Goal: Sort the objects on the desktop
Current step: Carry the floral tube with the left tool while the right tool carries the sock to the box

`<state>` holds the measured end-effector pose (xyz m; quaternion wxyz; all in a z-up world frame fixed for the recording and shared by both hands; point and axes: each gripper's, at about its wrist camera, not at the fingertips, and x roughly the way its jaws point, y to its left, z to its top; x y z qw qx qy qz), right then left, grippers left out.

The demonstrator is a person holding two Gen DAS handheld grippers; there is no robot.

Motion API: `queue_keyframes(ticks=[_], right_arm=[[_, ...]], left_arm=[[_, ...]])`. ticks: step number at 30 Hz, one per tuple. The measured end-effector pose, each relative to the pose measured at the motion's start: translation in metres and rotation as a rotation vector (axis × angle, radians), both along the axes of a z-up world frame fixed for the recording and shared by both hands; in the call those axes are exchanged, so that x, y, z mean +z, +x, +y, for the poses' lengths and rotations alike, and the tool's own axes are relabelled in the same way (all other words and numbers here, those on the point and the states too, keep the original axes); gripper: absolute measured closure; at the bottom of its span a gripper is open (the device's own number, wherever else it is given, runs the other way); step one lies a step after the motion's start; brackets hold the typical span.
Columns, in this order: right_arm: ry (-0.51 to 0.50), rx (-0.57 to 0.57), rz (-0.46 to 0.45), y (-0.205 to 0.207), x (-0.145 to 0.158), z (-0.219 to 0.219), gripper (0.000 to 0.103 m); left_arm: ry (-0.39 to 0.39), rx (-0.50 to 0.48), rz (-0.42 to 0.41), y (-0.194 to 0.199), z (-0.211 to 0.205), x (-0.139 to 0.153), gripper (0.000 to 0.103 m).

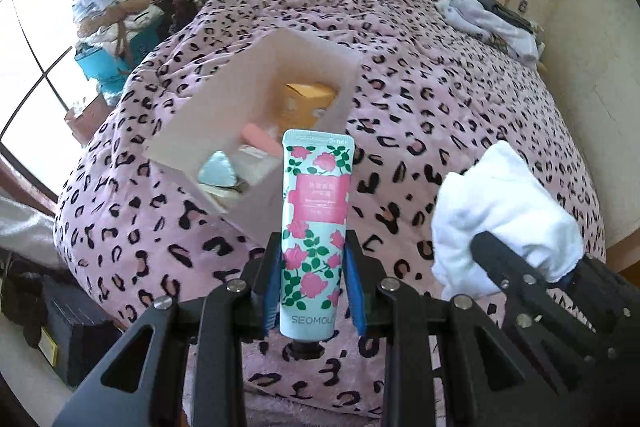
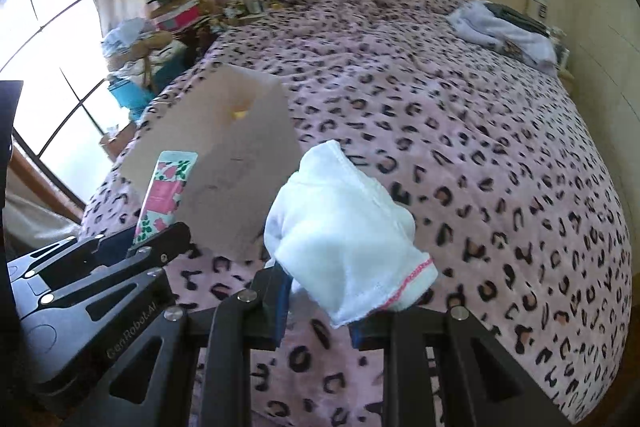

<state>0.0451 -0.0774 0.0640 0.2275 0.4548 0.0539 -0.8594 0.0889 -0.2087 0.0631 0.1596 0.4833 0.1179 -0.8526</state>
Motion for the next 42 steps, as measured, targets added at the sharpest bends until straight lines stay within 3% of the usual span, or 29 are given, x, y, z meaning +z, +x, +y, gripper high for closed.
queue_keyframes(ticks=[9,22,33,42], right_arm=[[-0.041,0.095,0.010,0.002,0.026,-0.044,0.080],[-0.045,0.136,0.049,-0.012,0.054,-0.077,0.080],[-0.052,0.152,0.062,-0.041,0.068,-0.098,0.080],[-0.065,0.176,0.004,-0.078,0.056,-0.117,0.080]], left_arm=[[0.011,0.077,0.021,0.011,-0.039,0.024,0.074],[0.021,0.112,0.062,0.004,-0.075,0.048,0.074],[0.034,0.105,0.073,-0.012,-0.095,0.050,0.074],[0.127,0.078,0.063,-0.050,-0.120,0.040,0.074]])
